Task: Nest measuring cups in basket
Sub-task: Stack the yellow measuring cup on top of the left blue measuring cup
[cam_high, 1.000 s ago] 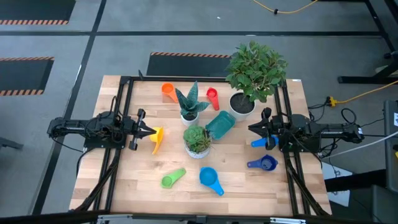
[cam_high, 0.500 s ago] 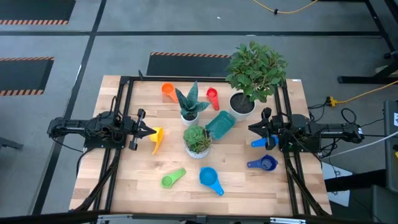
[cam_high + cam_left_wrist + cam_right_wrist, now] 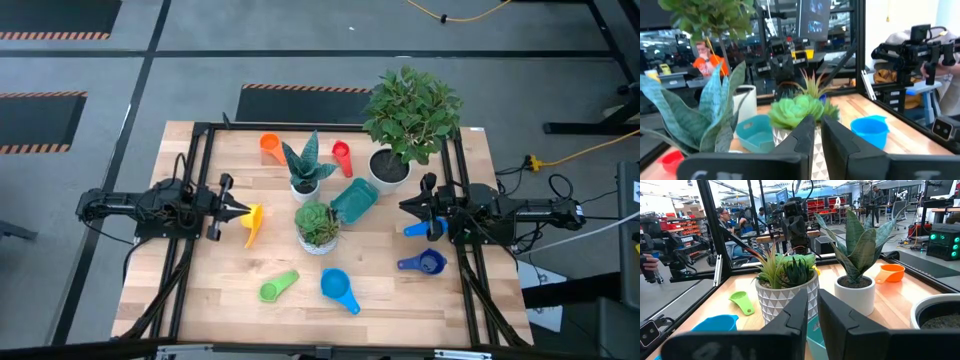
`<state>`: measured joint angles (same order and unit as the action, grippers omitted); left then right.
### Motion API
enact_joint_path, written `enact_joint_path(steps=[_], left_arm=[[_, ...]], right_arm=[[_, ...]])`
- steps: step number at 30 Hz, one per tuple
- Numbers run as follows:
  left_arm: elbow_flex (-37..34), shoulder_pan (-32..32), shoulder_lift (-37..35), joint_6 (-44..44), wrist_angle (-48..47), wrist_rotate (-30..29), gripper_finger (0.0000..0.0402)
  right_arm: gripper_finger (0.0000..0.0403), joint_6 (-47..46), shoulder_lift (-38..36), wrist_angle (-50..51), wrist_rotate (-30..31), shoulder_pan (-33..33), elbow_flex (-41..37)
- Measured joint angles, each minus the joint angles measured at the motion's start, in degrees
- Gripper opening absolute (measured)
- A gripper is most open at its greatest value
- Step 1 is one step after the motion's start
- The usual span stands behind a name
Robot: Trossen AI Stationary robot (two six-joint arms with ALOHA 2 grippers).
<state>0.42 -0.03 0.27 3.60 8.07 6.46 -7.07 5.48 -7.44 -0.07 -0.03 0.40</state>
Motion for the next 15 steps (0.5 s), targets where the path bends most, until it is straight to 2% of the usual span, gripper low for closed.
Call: enact_joint_path(steps=[9, 15], left_arm=[[-0.02, 0.00, 0.02, -0.39, 4.05, -0.86, 0.0023], [-0.02, 0.00, 0.02, -8.89, 13.10, -9.02, 0.0033]], right_arm=[[0.0047, 0.01, 0.01, 0.00, 0.01, 0.00, 0.00], [0.0047, 0.01, 0.02, -0.02, 0.01, 0.02, 0.00]])
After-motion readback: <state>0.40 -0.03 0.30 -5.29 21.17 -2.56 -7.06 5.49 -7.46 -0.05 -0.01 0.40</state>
